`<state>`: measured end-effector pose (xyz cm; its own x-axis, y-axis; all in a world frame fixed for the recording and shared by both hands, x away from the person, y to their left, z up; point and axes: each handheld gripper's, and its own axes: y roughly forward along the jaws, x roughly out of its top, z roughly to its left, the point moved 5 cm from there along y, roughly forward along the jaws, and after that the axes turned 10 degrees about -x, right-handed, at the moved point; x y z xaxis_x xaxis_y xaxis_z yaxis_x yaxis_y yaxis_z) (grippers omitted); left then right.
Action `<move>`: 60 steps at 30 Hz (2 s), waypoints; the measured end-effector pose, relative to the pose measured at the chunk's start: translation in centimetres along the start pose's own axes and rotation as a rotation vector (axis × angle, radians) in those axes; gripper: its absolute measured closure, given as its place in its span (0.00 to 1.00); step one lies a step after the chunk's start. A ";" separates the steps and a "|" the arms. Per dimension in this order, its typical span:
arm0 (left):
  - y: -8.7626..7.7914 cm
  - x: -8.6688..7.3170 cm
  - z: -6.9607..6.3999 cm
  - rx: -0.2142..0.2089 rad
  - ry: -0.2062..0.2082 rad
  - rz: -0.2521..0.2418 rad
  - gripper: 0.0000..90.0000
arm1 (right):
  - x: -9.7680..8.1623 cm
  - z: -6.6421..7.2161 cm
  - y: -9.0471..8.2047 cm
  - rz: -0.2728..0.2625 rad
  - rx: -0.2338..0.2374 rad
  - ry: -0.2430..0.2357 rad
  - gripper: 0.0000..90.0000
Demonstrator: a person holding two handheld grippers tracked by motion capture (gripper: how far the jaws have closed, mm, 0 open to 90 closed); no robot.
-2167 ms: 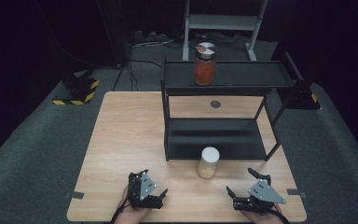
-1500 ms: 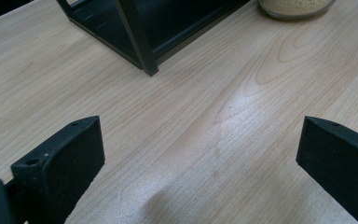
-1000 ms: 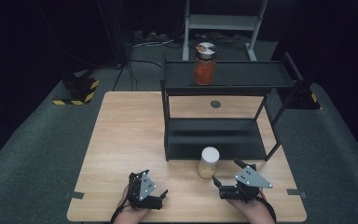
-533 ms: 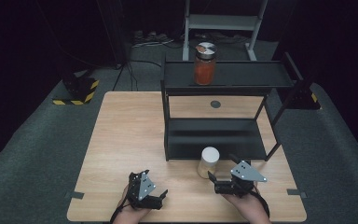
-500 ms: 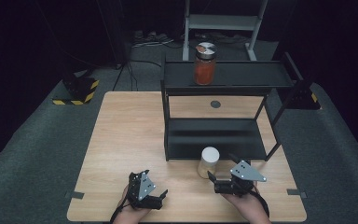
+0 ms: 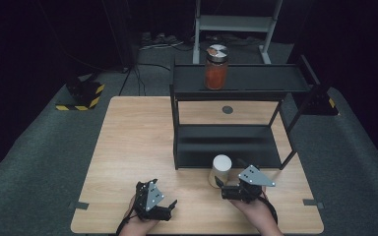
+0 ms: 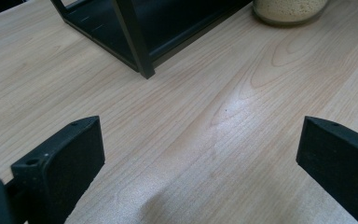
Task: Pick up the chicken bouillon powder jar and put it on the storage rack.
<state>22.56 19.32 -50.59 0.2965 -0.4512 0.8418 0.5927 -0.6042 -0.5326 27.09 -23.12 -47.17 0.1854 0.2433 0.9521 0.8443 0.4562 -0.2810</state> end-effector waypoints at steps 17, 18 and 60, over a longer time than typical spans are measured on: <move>0.0 0.0 0.0 -0.001 0.004 0.000 0.01 | -1.3 -0.5 1.7 -0.060 0.051 0.075 0.26; 0.0 0.0 0.0 -0.001 0.004 0.000 0.01 | -1.4 -0.6 1.8 -0.059 0.057 0.068 0.30; -0.1 -0.1 0.1 -0.004 -0.003 -0.004 0.01 | 1.5 -3.6 -2.8 -0.152 -0.007 0.076 0.37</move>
<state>22.57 19.46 -50.58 0.2961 -0.4472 0.8440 0.5906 -0.6088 -0.5297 26.83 -27.16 -44.51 0.0928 0.1061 0.9900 0.8692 0.4764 -0.1325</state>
